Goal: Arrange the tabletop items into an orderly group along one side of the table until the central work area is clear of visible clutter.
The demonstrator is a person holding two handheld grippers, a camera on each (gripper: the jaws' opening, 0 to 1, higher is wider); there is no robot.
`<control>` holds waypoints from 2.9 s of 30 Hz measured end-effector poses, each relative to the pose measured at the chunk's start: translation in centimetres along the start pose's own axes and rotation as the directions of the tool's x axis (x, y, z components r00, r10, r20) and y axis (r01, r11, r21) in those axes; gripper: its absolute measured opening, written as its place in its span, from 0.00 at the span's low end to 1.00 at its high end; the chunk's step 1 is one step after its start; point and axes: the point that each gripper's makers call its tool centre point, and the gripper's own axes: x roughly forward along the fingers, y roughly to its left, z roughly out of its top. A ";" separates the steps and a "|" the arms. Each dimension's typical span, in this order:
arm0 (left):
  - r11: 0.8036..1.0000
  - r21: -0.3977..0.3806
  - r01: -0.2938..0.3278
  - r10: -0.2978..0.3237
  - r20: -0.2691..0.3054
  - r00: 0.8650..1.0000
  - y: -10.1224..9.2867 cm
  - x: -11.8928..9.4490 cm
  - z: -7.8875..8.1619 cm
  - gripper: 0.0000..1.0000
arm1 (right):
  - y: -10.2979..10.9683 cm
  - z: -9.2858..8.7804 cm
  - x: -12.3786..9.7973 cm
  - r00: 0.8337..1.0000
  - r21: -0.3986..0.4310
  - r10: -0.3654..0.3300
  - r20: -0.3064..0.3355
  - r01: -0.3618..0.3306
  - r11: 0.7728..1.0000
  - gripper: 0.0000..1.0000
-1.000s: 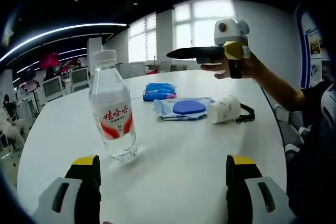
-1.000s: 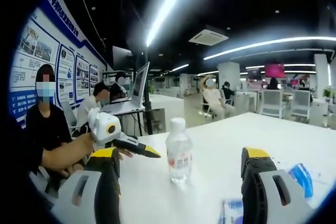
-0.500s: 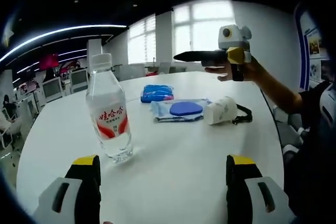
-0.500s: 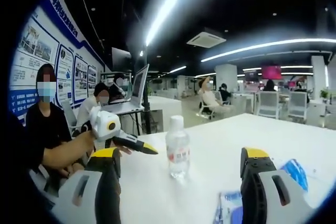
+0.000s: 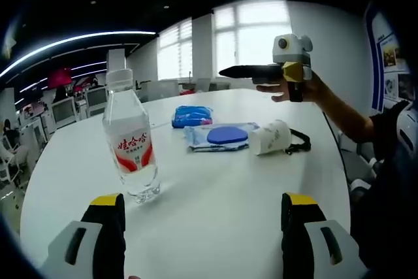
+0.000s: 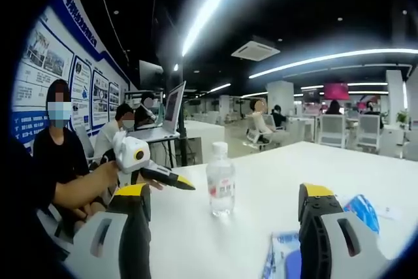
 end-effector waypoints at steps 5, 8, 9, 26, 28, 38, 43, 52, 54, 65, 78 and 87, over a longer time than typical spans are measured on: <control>1.000 0.001 0.009 -0.009 0.007 1.000 -0.7 -0.1 0.1 0.99 | -0.2 -0.2 -0.6 1.000 0.002 -0.004 0.000 0.004 1.000 0.91; 1.000 0.004 0.012 -0.012 0.008 1.000 -0.9 -0.1 0.1 0.99 | -0.7 -0.1 -0.8 1.000 0.003 -0.008 0.000 0.008 1.000 0.91; 1.000 0.002 0.010 -0.010 0.008 1.000 -1.0 -0.2 0.0 0.99 | -0.7 -0.1 -0.8 1.000 0.001 -0.008 -0.001 0.008 1.000 0.91; 1.000 0.001 0.021 -0.021 0.013 1.000 -2.2 -1.1 -0.4 0.99 | -1.8 0.2 -3.8 1.000 0.003 -0.024 0.011 0.024 1.000 0.89; 1.000 0.004 0.021 -0.021 0.012 1.000 -2.3 -1.3 -0.6 0.99 | -2.1 0.2 -4.3 1.000 0.007 -0.028 0.013 0.028 1.000 0.89; 1.000 0.001 0.021 -0.021 0.023 1.000 -2.5 -1.5 -0.5 0.99 | -1.9 -0.3 -5.8 0.999 0.000 -0.041 0.003 0.041 0.999 0.89; 1.000 0.009 0.026 -0.026 0.026 0.999 -2.8 -1.5 -0.4 0.99 | -1.8 -0.5 -6.7 0.999 -0.005 -0.046 0.003 0.046 0.999 0.89; 0.999 0.006 0.037 -0.037 0.028 0.999 -3.2 -1.7 -0.6 0.99 | -1.6 -1.1 -8.6 0.998 -0.012 -0.064 0.003 0.064 0.998 0.88; 0.999 0.009 0.037 -0.037 0.021 0.999 -3.3 -1.7 -0.8 0.99 | -1.6 -1.4 -9.1 0.998 -0.009 -0.069 0.002 0.069 0.998 0.88; 0.999 0.011 0.035 -0.035 0.024 0.999 -3.7 -2.2 -0.7 0.99 | -1.7 -2.5 -11.0 0.995 -0.012 -0.098 -0.006 0.098 0.995 0.87; 0.999 0.010 0.039 -0.040 0.044 0.998 -4.4 -2.9 -0.7 0.99 | -2.4 -4.0 -13.4 0.991 -0.008 -0.126 -0.034 0.126 0.992 0.86; 0.999 0.012 0.044 -0.045 0.045 0.998 -4.7 -2.9 -1.0 0.99 | -2.8 -5.6 -14.7 0.989 -0.007 -0.138 -0.046 0.138 0.990 0.79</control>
